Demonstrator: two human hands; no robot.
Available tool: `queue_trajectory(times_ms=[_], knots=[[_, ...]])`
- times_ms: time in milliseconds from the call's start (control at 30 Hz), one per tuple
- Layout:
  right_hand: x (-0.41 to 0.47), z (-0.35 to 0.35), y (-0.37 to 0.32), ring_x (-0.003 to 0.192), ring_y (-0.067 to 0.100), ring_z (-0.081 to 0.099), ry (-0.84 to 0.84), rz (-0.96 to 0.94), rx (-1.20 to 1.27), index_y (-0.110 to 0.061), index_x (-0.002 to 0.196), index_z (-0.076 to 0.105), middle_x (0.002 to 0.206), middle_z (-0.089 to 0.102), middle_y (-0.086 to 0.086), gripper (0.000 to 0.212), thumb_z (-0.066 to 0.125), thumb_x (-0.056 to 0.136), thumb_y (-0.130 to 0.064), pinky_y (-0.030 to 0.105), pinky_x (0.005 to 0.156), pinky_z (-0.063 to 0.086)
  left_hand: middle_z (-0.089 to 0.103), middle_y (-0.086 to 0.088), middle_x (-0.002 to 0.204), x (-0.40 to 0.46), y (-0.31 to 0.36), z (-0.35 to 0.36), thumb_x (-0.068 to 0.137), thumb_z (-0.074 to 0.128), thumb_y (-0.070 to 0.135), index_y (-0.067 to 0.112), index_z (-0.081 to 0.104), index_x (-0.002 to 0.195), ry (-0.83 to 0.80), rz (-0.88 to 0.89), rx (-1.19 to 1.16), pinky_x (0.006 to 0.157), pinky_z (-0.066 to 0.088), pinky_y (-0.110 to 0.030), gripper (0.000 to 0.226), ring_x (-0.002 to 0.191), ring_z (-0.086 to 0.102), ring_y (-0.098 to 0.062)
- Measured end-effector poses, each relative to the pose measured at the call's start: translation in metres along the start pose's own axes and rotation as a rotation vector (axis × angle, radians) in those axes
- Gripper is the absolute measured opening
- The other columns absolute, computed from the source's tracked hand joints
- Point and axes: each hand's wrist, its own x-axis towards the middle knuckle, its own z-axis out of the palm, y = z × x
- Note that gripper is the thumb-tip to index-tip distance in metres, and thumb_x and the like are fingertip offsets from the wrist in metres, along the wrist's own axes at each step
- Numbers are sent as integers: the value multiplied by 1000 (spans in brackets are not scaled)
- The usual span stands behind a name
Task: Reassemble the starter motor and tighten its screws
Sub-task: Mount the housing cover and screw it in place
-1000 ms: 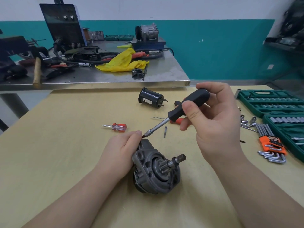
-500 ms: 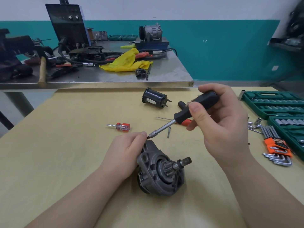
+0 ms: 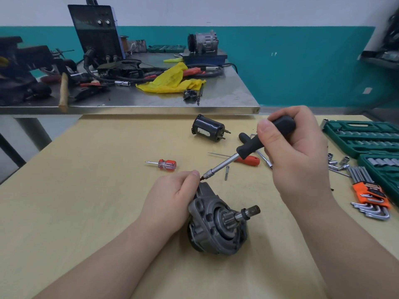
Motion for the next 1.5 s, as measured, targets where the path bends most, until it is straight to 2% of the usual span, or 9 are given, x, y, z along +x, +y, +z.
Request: queue_trajectory(times_ms=[233,433,567,700,800,1100,1233,1367,1500], knots=[[-3,1,1,62,1,67,78,137,138,-20,102,63,75,63,-15,6,66,104,-16,13,51,49,34,11,57,-1,4,2,90,38,66,27,38,63,-3,-39,-10,61,29,-39,48,57,34,-11],[18,-30,17,52,17,48,420,182,173,-23,97,60,72,62,2,7,66,94,-26,23,44,33,44,1,64,3,1,0,89,46,79,10,43,72,-78,-133,-79,69,35,-41,71,63,44,-17],[29,-54,50,61,19,64,550,496,140,-24,102,64,77,74,3,14,62,88,-26,26,51,41,42,2,63,1,4,0,84,53,81,10,47,71,-84,-123,-103,67,34,-39,72,60,43,-15],[32,-64,87,57,12,66,517,788,120,-18,102,73,80,74,3,17,60,93,-22,29,59,43,50,-3,62,-2,5,0,81,60,79,14,61,71,-84,-89,-93,64,38,-38,66,59,48,-13],[32,-65,107,61,16,63,488,848,40,-12,115,71,85,73,6,23,61,96,-20,28,57,41,45,-2,64,-1,6,0,81,59,75,7,54,73,-74,-86,-82,65,36,-39,68,61,45,-16],[33,-69,131,69,24,74,440,834,-29,-17,104,66,89,74,13,16,65,92,-7,30,53,56,41,4,61,0,3,-3,86,55,72,14,48,68,-106,-79,-89,64,33,-40,62,60,40,-17],[35,-74,141,68,29,76,425,833,-76,-8,121,68,87,73,16,37,61,87,5,39,70,67,42,3,61,0,3,-4,86,53,74,13,50,69,-113,-55,-54,64,35,-40,64,60,42,-16],[37,-76,147,75,26,81,375,820,-212,-16,130,70,85,77,7,53,61,78,-4,47,87,66,42,0,62,0,3,-5,86,55,73,6,51,73,-153,-80,-104,64,33,-39,68,60,40,-17],[38,-79,150,81,18,81,320,802,-293,-30,117,75,75,79,-9,56,58,68,-11,46,92,64,42,3,61,-1,7,-6,87,56,71,6,52,73,-184,-90,-122,62,32,-37,67,58,40,-15]])
